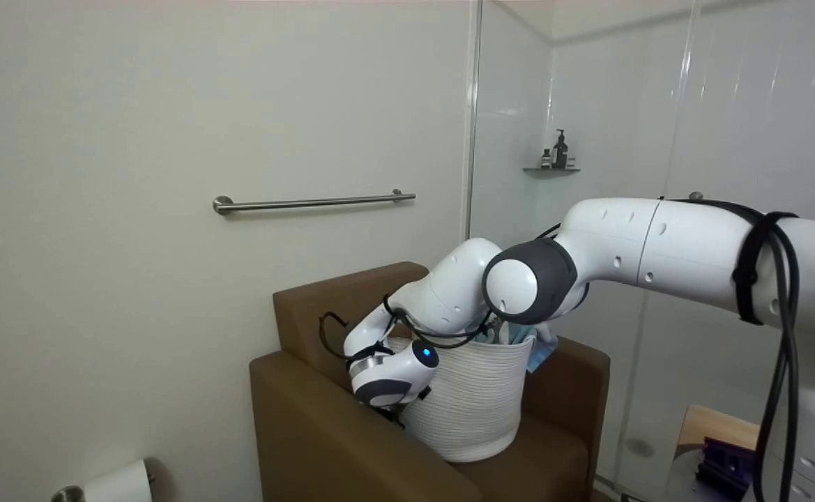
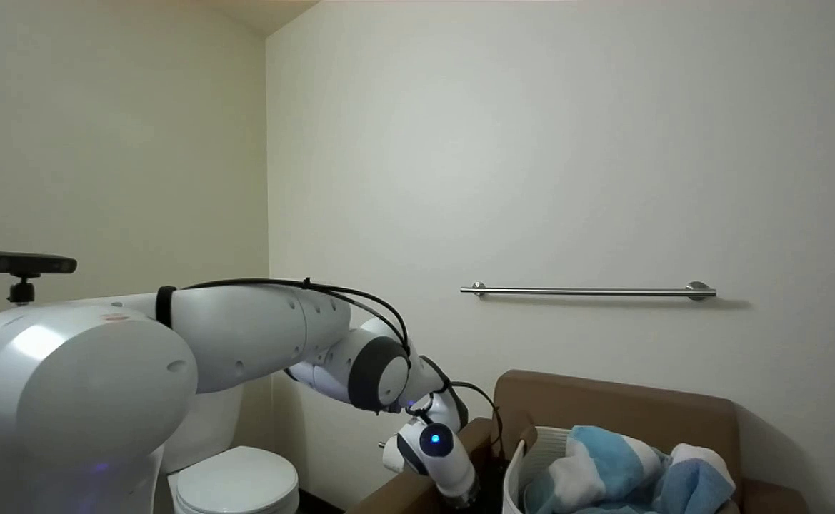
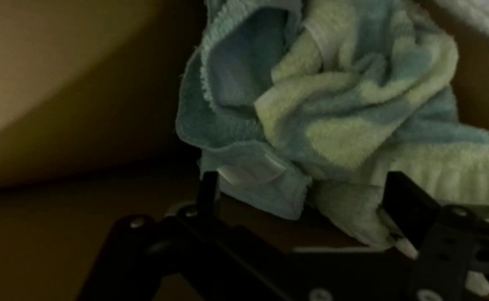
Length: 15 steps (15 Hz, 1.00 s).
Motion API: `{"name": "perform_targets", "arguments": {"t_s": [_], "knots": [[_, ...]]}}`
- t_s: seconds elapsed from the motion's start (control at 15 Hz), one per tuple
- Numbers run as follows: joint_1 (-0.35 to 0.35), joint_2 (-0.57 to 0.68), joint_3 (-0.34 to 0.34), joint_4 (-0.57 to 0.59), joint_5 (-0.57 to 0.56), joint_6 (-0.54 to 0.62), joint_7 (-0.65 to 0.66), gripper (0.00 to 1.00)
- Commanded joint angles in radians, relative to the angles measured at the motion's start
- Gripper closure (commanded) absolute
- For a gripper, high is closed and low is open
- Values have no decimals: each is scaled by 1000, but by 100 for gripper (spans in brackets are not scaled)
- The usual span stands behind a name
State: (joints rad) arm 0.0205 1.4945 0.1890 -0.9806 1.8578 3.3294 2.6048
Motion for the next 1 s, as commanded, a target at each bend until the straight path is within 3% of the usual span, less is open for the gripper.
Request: {"name": "perform_targets", "arguments": {"t_s": [0.0, 0.27, 0.4, 0.53, 0.6, 0.93], "knots": [[54, -1, -92, 38, 34, 34, 0, 0], [47, -2, -70, 3, -9, 100, -1, 0], [32, -1, -39, -30, -39, 141, -1, 27], [29, 1, -29, -51, -54, 163, -6, 41], [57, 1, -85, -64, -13, 129, -1, 47], [53, 1, -88, -55, -4, 128, -35, 80]]}}
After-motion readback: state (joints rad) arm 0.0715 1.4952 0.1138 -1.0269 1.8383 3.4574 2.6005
